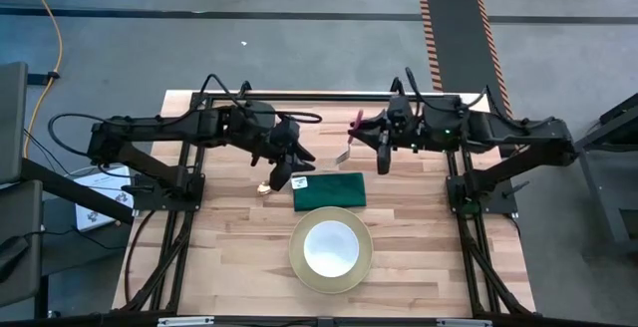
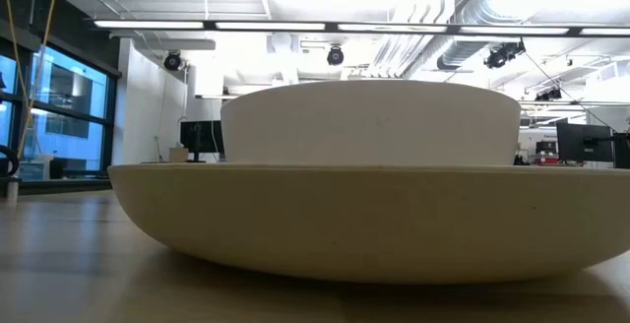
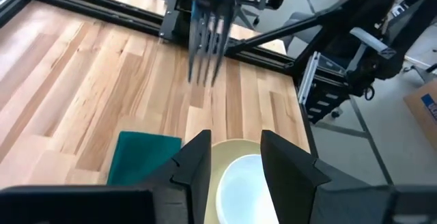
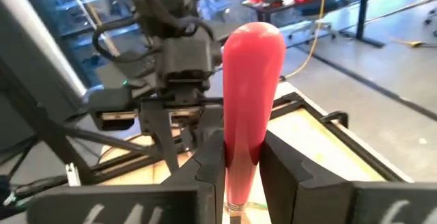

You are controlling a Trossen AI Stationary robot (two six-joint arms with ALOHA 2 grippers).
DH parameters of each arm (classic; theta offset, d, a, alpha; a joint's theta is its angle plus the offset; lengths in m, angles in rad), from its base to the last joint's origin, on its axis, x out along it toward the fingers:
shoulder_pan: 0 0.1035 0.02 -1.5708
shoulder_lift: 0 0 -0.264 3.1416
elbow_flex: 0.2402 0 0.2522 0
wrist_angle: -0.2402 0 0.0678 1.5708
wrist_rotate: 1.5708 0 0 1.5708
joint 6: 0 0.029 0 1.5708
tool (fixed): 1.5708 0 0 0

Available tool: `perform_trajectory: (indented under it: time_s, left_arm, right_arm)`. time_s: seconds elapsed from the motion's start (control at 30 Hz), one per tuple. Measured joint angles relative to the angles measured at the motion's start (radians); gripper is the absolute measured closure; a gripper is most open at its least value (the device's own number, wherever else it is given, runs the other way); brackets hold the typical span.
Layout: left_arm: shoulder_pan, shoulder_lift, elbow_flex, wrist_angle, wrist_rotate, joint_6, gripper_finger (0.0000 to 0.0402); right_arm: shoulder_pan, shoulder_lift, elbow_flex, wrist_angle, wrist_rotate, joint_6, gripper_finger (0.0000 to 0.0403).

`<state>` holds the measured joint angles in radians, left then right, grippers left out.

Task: Set table place
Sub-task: Put the red fork to the right of the yellow plate

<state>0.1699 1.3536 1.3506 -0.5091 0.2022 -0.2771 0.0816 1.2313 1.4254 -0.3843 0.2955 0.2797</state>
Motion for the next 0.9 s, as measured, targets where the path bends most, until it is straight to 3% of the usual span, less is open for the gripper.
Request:
perform_trajectory:
  time_s: [0.37,0.9]
  left_arm:
    - [0.0,-0.04,0.0,-0.037,-0.021,-0.001,0.0287]
    - [-0.001,-0.072,0.0,-0.048,-0.038,-0.034,0.0287]
  right_arm:
    - [0.153,-0.063,0.0,-0.093,0.363,0.037,0.035]
    - [0.493,-0.056,-0.002,-0.346,0.886,0.36,0.035]
